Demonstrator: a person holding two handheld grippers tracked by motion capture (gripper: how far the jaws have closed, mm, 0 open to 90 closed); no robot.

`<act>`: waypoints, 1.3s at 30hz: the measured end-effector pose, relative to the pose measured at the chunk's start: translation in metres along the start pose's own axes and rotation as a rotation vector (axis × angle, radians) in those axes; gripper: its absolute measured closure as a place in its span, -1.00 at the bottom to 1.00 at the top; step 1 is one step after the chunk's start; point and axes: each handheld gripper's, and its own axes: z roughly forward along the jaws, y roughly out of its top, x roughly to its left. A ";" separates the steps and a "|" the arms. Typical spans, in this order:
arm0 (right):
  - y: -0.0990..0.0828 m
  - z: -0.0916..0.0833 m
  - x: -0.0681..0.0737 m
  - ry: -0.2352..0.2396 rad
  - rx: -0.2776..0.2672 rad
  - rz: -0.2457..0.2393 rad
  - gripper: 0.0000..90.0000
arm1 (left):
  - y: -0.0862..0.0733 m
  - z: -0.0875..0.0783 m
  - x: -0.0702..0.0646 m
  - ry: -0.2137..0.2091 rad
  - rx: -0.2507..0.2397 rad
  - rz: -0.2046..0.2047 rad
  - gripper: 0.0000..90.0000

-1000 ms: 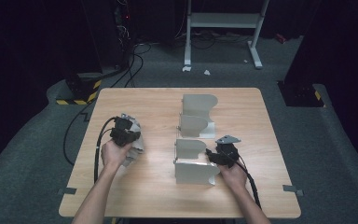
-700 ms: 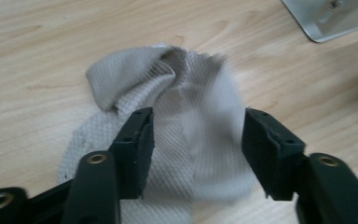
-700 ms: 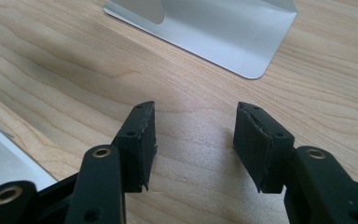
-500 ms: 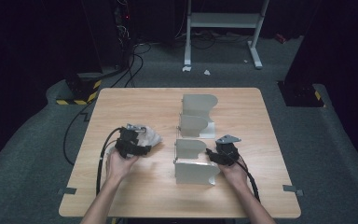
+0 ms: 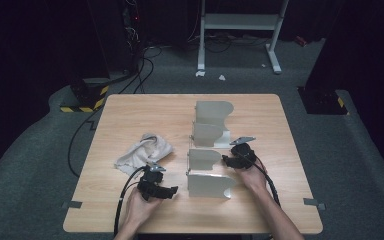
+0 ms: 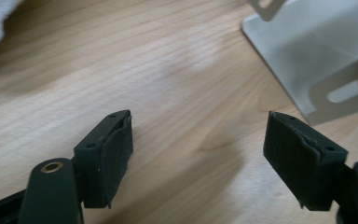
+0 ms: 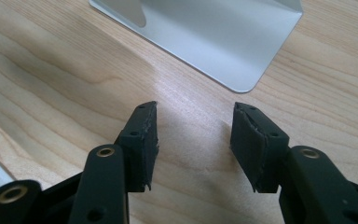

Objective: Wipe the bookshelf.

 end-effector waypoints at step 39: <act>0.067 -0.019 0.002 0.080 -0.147 -0.149 0.67 | 0.013 0.008 -0.037 -0.017 -0.007 0.068 -0.56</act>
